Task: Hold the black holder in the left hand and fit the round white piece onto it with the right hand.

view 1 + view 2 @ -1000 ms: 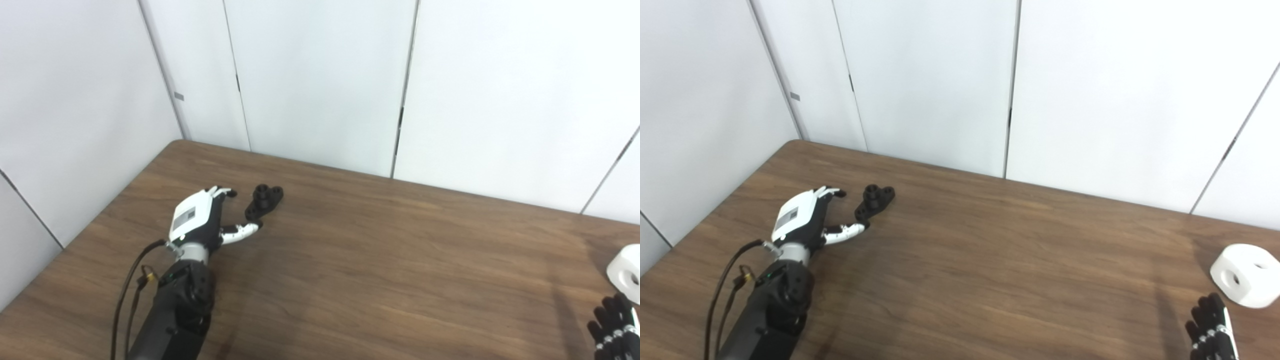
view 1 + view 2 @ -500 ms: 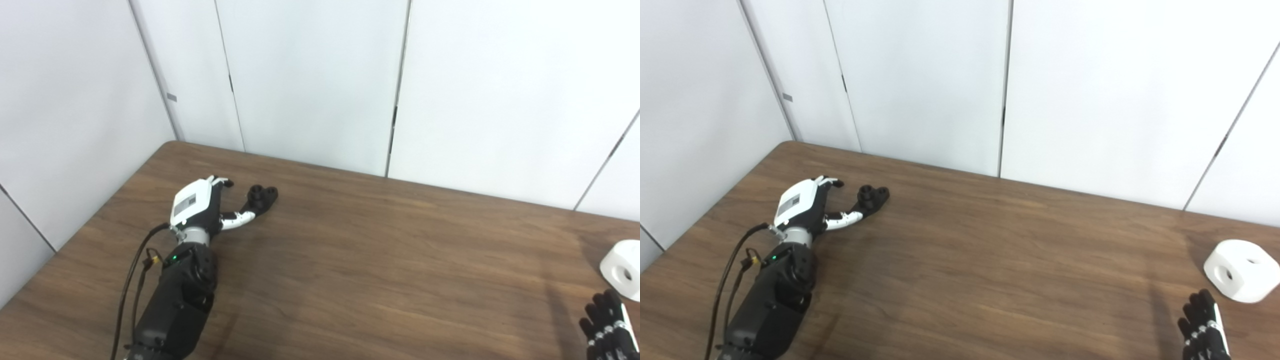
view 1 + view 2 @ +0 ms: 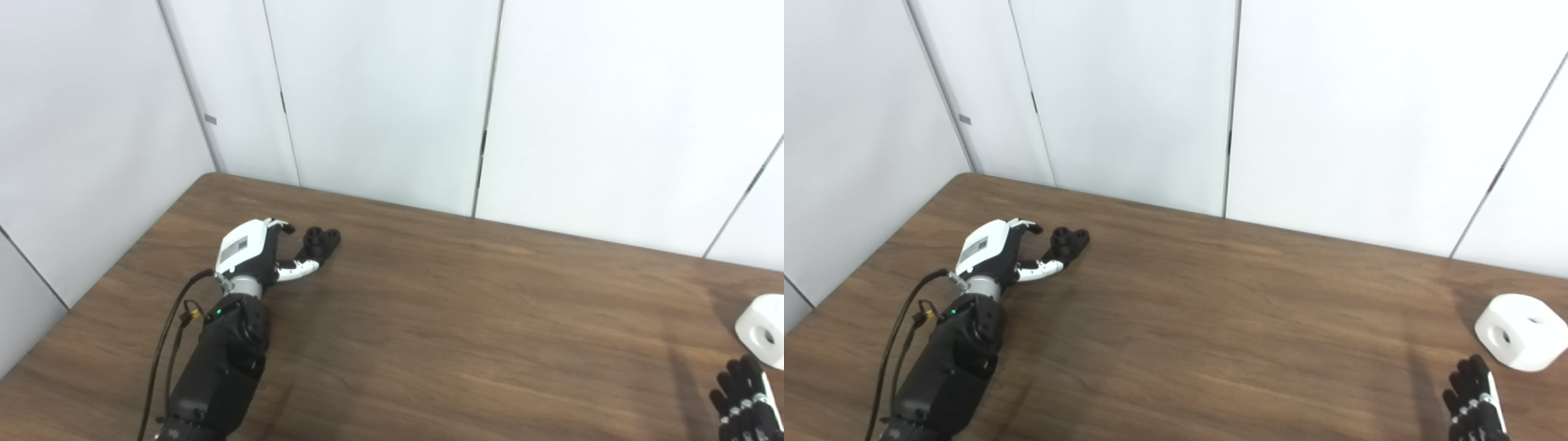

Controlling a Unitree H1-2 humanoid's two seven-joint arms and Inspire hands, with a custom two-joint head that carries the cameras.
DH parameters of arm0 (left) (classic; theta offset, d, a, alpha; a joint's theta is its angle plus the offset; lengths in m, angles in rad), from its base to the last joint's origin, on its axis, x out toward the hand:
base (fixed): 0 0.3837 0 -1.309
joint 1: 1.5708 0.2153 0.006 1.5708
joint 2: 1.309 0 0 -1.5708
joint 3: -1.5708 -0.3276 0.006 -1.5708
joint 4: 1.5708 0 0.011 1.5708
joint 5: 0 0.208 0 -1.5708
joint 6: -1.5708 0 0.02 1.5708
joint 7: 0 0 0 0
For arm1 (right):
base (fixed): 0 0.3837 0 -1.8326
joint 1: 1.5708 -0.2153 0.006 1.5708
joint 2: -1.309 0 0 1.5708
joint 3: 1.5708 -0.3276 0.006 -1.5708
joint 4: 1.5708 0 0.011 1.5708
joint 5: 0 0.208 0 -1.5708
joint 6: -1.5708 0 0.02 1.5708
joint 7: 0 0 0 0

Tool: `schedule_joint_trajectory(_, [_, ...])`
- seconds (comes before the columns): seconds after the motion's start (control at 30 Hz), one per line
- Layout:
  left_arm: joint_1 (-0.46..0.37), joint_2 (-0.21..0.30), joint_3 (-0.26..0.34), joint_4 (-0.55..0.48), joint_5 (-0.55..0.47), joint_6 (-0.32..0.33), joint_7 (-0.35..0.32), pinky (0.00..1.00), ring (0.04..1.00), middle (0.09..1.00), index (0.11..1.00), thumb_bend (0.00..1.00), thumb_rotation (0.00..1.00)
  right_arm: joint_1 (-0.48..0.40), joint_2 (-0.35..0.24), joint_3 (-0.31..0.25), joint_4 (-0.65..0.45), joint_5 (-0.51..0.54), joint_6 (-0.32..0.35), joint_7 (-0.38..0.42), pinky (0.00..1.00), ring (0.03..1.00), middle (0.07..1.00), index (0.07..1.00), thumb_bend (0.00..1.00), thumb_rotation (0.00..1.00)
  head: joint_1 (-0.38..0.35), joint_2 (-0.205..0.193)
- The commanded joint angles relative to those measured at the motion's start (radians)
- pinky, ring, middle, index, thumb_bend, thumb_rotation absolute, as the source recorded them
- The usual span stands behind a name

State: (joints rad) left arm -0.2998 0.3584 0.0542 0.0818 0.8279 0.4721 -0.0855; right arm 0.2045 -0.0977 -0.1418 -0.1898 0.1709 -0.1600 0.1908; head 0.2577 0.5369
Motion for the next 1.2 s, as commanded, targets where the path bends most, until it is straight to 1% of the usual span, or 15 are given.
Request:
schedule_joint_trajectory(0.0, [-0.048,0.015,-0.001,-0.009,0.013,-0.003,0.02,0.91,0.971,0.934,0.774,0.78,0.39,0.112,-0.006,0.01,0.029,0.02,-0.026,0.011,1.0,1.0,1.0,1.0,0.69,1.0,0.001,0.0])
schedule_joint_trajectory(0.17, [-0.048,0.019,-0.011,0.014,0.011,-0.004,0.04,0.91,0.974,0.932,0.766,0.78,0.37,0.113,-0.006,0.008,0.028,0.022,-0.027,0.013,1.0,1.0,1.0,1.0,0.69,1.0,0.002,0.005])
schedule_joint_trajectory(0.43, [-0.051,0.029,-0.016,0.048,0.003,-0.004,0.045,0.91,0.971,0.931,0.761,0.78,0.36,0.114,-0.004,0.007,0.02,0.017,-0.023,0.008,1.0,1.0,1.0,1.0,0.68,1.0,0.0,0.008])
schedule_joint_trajectory(0.6, [-0.051,0.03,-0.019,0.051,0.008,-0.003,0.039,0.9,0.969,0.925,0.756,0.78,0.35,0.117,-0.003,0.007,0.01,0.014,-0.019,0.005,1.0,1.0,1.0,1.0,0.7,1.0,-0.001,0.012])
schedule_joint_trajectory(0.77, [-0.051,0.029,-0.021,0.059,0.003,-0.004,0.046,0.9,0.97,0.921,0.744,0.78,0.35,0.117,-0.006,0.005,0.015,0.026,-0.031,0.012,1.0,1.0,1.0,1.0,0.69,1.0,-0.005,0.015])
schedule_joint_trajectory(0.9, [-0.052,0.03,-0.025,0.067,-0.008,-0.005,0.057,0.9,0.963,0.917,0.734,0.78,0.35,0.122,-0.005,0.003,-0.003,0.022,-0.01,0.004,1.0,1.0,1.0,1.0,0.7,1.0,-0.007,0.016])
schedule_joint_trajectory(1.17, [-0.052,0.03,-0.022,0.064,-0.032,-0.003,0.061,0.89,0.964,0.914,0.723,0.77,0.33,0.127,-0.011,0.001,-0.006,0.029,-0.012,0.011,1.0,1.0,1.0,1.0,0.7,1.0,-0.009,0.021])
